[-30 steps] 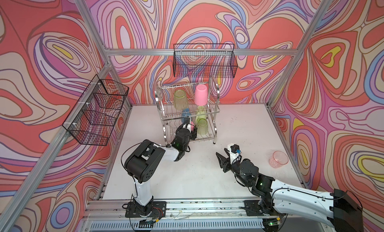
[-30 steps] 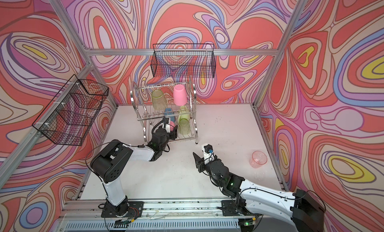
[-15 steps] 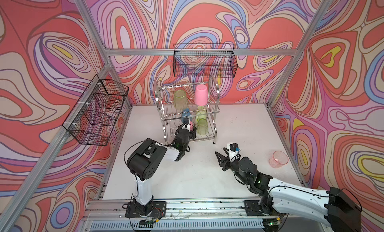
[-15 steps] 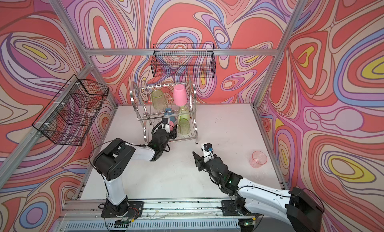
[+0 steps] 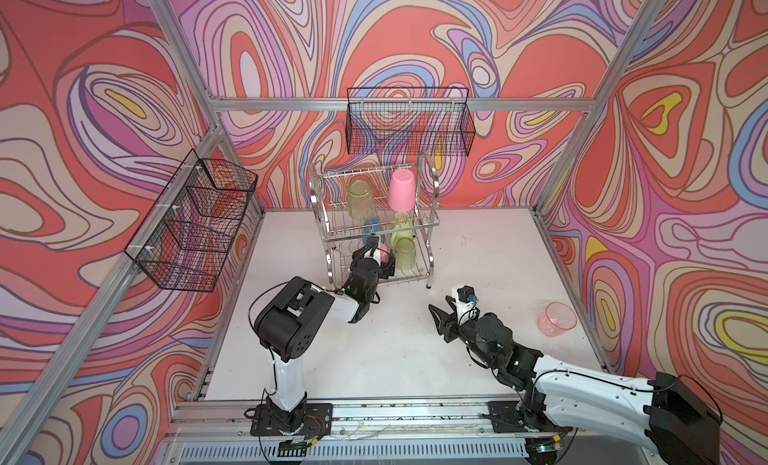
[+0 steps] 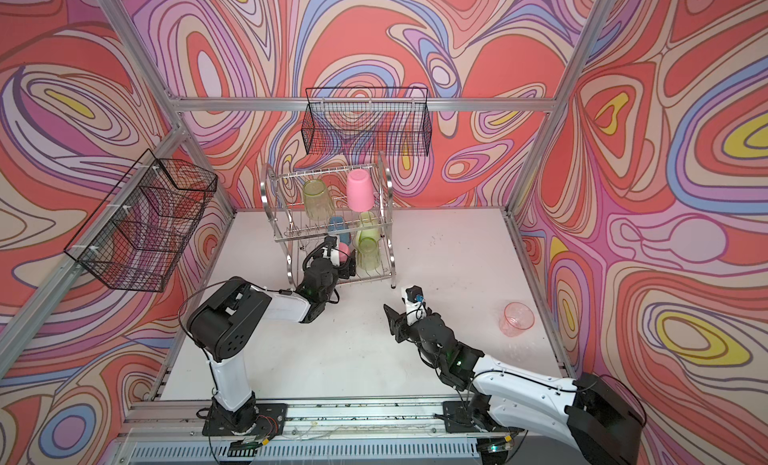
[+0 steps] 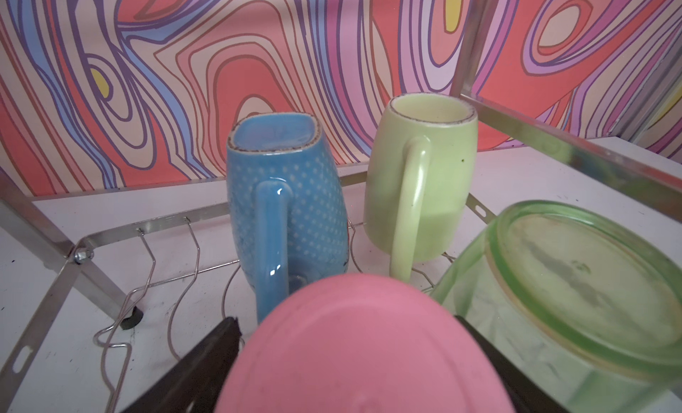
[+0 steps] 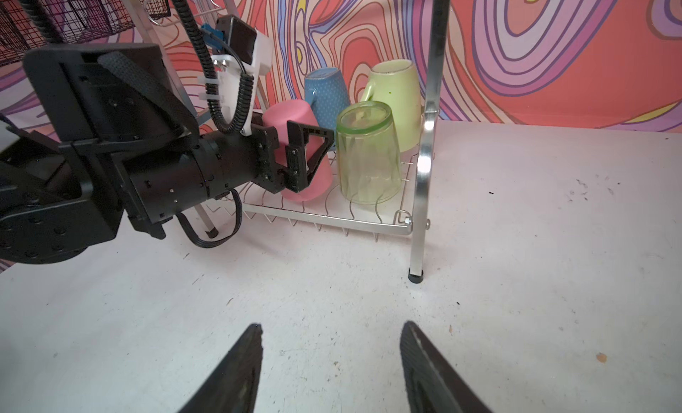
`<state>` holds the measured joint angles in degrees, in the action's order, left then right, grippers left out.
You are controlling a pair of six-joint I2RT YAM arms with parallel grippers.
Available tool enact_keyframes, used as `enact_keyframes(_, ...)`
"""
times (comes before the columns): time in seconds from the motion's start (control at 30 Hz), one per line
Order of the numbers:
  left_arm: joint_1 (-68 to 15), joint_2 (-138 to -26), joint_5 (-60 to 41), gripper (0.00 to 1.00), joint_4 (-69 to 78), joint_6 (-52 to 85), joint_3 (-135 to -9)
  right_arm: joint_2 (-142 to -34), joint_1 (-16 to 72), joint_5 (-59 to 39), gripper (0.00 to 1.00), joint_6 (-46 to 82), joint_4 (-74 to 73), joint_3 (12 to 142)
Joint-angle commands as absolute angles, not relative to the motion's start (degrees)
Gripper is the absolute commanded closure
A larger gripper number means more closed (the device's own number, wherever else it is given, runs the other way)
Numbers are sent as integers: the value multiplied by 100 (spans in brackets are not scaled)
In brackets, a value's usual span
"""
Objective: Load the cups into the dish rack
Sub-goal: 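Lower the pink cup into the lower rack tier with the left gripper, then open the left gripper on the pink cup while right arm moves toward clear cup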
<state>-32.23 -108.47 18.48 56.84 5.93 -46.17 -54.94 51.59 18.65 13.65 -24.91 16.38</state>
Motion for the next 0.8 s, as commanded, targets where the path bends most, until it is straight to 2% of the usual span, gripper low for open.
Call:
enact_keyframes(0.0, -3190, -10667, 1876, 9, 5941, 449, -4526, -5528, 5123, 1767, 38, 1386, -2567, 1758)
enact_keyframes(0.43, -3208, -10056, 1731, 1, 5671, 529, -4223, -5741, 5080, 1640, 35, 1404, -2612, 1919)
enact_keyframes(0.77, -3335, -9483, 1628, 0, 5549, 309, -3817, -5871, 5053, 1513, 33, 1433, -2649, 2044)
